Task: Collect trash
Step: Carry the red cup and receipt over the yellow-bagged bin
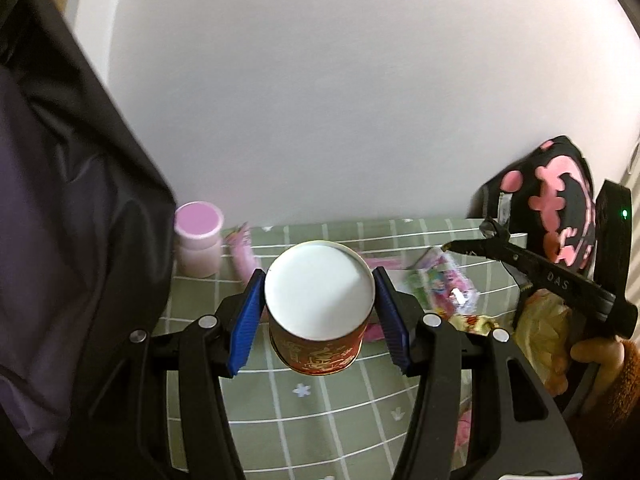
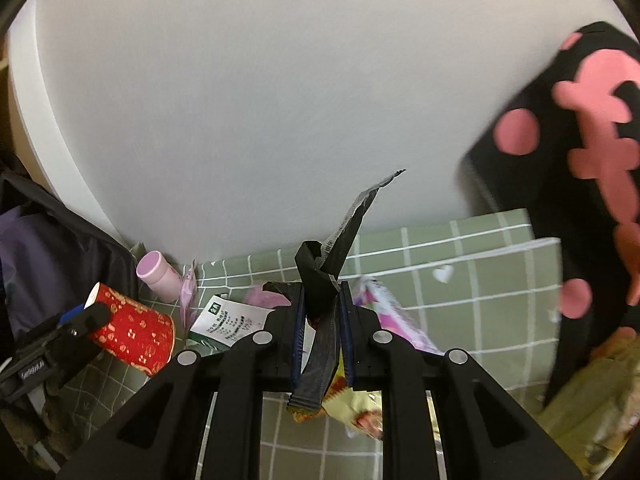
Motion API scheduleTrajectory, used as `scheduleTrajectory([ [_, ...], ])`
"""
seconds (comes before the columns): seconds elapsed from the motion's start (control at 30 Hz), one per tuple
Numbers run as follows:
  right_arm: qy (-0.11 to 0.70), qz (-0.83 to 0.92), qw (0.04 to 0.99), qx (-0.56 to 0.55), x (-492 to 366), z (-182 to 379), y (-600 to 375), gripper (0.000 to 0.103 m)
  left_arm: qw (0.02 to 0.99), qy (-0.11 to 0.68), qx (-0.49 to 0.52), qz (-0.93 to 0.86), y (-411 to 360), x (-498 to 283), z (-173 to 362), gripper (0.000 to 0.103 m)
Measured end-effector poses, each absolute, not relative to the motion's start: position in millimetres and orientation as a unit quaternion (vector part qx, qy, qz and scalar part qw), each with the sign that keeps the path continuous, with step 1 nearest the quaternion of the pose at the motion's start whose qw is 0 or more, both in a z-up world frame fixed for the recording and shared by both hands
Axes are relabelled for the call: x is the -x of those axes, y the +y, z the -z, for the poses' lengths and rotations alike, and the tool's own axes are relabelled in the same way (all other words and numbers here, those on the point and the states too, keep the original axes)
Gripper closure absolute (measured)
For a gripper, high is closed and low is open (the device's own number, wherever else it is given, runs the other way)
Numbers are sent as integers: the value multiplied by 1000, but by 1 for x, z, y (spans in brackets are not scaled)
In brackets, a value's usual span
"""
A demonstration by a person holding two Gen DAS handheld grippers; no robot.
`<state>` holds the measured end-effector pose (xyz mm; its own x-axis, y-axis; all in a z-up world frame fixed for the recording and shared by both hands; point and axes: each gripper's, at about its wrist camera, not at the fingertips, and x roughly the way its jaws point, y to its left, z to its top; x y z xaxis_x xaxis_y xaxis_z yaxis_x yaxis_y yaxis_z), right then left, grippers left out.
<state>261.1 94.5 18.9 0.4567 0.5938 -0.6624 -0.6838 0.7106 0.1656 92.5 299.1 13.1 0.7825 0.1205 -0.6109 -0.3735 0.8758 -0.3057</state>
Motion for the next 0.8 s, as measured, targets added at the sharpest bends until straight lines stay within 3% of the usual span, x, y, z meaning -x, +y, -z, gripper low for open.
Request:
scheduleTrajectory([
  [0.8,296,-257,920,28,-250,-92,-64,87,954,264,132,44,196,-169,-90,52],
])
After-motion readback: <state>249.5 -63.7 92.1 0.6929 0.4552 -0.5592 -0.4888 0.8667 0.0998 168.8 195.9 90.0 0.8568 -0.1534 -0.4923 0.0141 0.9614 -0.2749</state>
